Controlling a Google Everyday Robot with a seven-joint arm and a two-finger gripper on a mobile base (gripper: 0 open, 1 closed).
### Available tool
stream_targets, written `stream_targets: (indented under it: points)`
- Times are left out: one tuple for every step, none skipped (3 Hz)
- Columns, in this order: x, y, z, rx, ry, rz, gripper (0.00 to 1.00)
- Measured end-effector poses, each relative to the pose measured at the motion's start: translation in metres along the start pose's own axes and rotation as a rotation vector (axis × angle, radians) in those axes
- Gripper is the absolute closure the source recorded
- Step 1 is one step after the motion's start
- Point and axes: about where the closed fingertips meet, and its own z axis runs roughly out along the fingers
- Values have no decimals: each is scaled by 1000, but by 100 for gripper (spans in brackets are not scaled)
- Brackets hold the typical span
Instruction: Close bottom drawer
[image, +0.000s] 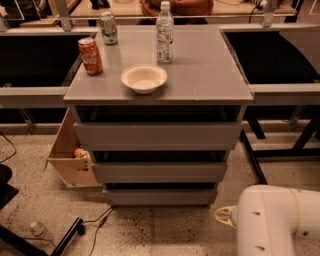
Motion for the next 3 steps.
stream_targets:
  points:
    - [-28,10,-96,88,-28,3,100]
    - [-74,20,-189,217,-102,76,100]
    - [-119,12,-256,363,-151,110,81]
